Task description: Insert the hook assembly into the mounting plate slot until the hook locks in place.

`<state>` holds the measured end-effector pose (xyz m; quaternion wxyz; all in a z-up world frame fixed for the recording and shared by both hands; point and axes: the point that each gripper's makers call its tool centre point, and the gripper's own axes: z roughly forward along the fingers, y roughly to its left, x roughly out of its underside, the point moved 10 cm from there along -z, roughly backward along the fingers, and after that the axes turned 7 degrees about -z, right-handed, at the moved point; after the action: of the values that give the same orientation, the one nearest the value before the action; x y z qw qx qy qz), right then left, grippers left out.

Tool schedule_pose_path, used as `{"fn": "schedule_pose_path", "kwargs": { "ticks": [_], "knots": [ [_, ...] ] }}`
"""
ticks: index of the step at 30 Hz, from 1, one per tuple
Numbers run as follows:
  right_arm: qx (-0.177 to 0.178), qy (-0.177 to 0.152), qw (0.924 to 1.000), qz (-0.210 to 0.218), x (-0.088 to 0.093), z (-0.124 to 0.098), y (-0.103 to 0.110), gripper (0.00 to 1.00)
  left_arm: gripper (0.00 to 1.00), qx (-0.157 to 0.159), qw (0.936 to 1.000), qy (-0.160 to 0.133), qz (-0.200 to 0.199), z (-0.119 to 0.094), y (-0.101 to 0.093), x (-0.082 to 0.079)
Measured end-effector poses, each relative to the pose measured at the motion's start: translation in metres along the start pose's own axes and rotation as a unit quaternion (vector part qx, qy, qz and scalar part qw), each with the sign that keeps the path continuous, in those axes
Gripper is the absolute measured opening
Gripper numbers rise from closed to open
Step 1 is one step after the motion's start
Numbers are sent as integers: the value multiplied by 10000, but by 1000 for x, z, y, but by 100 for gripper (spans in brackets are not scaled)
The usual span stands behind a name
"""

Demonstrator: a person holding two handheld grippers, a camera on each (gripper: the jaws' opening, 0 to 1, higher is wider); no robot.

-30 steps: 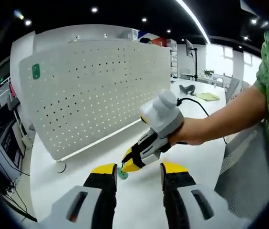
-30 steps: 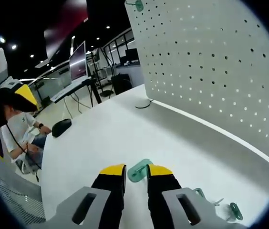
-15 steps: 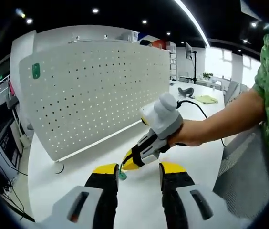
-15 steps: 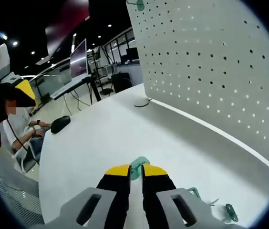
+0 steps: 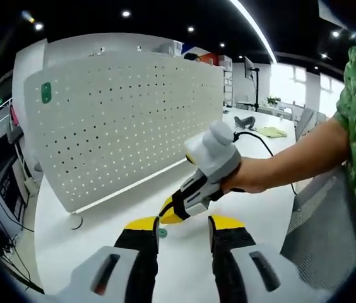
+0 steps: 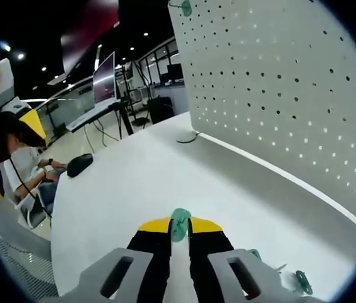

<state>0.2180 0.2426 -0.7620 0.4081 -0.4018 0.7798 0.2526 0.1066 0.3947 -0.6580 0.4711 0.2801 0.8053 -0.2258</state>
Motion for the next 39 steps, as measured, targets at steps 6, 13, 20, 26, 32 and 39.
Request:
{"fn": "schedule_pose_path", "kwargs": {
  "ticks": [6, 13, 20, 26, 32, 39],
  "knots": [
    [9, 23, 10000, 9, 1, 3, -2, 7, 31, 22, 10000, 15, -20, 0, 0, 1],
    [-17, 21, 9999, -168, 0, 5, -3, 3, 30, 41, 10000, 32, -43, 0, 1, 2],
    [-76, 10, 9996, -286, -1, 4, -1, 3, 29, 69, 10000, 50, -48, 2, 2, 2],
    [-68, 15, 9997, -236, 0, 3, -1, 6, 28, 101, 9999, 54, -32, 3, 0, 1],
    [-98, -85, 9996, -251, -1, 3, 0, 2, 28, 108, 9999, 67, -41, 3, 0, 2],
    [-180, -111, 9991, -366, -2, 0, 2, 2, 28, 82, 9999, 87, -61, 2, 2, 4]
  ]
}}
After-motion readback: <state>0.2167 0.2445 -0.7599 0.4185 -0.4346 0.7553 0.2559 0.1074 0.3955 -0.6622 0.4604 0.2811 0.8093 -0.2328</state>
